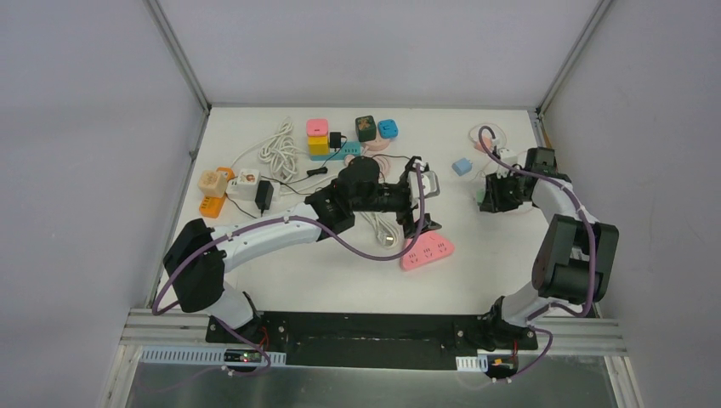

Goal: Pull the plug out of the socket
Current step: Place the plug at the center of the board.

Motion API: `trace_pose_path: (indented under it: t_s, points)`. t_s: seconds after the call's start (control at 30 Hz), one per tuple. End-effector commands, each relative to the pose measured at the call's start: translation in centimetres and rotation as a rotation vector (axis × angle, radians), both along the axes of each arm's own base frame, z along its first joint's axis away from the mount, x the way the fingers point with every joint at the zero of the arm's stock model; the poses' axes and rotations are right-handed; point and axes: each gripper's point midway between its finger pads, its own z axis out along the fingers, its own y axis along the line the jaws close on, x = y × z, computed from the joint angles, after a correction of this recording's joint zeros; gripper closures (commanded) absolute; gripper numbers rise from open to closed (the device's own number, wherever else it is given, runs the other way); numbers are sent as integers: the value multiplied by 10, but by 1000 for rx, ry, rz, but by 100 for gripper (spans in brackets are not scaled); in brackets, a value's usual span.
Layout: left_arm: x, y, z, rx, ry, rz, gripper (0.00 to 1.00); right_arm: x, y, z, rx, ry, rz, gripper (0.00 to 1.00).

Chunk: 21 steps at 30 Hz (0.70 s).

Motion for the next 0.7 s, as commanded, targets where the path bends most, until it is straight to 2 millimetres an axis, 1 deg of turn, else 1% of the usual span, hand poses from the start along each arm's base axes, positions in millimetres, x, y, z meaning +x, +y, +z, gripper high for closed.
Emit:
trace_pose_path:
  t_s: [0.0,0.03,0.07,0.17,0.23,0.4,0.57,0.67]
  points:
    - [13,5,43,-94,10,87,1,39,-12,-4,-28,-67,-111,100]
    - [17,6,42,-92,12,104,1,43,-18,-8,-48,-49,-175,100]
    - [20,8,42,-91,11,117,1,47,-19,-10,-58,-41,-207,100]
    - [28,12,39,-81,4,151,1,61,-17,-13,-49,-53,-204,100]
    - [32,15,36,-70,-6,172,1,74,-16,-16,-26,-48,-233,97]
    - [44,27,30,-51,-28,231,1,104,-18,-29,-25,-29,-223,97]
    - [69,42,23,-45,17,304,1,127,-12,-35,-23,-6,-203,97]
    - [92,61,18,-40,58,379,1,128,-9,-33,-23,8,-197,97]
